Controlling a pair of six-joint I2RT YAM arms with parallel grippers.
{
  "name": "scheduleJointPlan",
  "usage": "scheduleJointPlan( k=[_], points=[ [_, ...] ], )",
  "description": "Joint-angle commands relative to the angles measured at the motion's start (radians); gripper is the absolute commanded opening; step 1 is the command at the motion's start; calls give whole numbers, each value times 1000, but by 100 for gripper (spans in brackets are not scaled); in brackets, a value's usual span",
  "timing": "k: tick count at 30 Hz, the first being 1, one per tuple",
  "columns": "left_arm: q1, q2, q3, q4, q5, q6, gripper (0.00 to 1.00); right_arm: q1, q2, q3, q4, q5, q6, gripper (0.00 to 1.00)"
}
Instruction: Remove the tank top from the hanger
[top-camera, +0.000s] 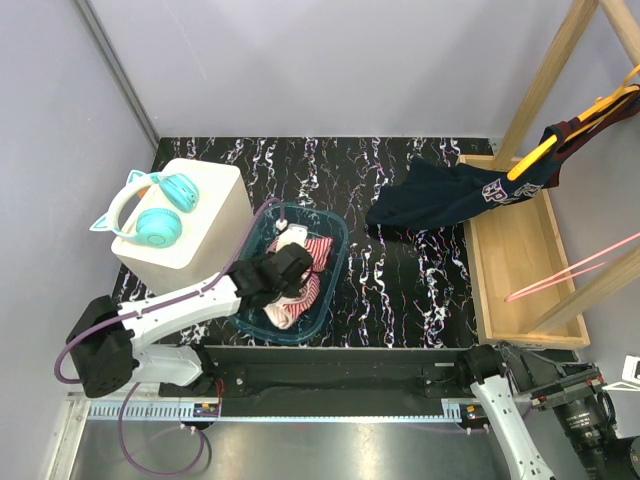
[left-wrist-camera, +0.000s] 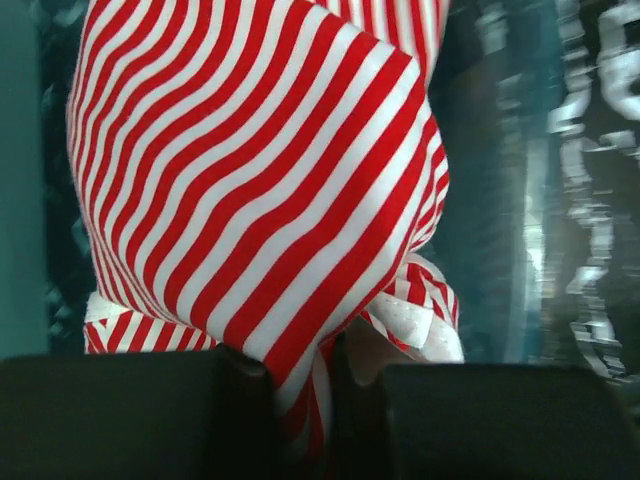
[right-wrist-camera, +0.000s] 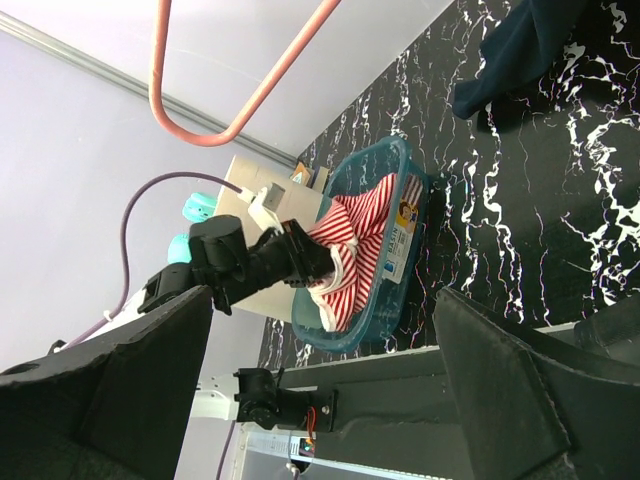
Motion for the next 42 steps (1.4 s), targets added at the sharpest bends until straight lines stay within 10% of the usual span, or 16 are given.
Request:
scheduleJointPlan(
  k=[1,3,6,13,22,34,42],
  points=[
    [12,-27,26,-32,-168,-56,49,4,30,11,-93,-19,-1,100],
    [9,-61,59,-50,-146,-44,79,4,31,12,-93,-19,-4,100],
    [9,-133,108,-50,-25,-2,99,5,33,11,-88,-19,-7,99],
    [11,-236,145,223,600,85,99,5,30,11,-82,-19,-8,100],
    [8,-87,306,723,961,-31,99,4,24,22,-84,-19,-5,100],
    [-147,485,1048,810,779,239,99,4,19,65,-96,-20,30,100],
    [-241,768,1228,989,534,481,99,2,16,80,-107,-16,41,100]
  ],
)
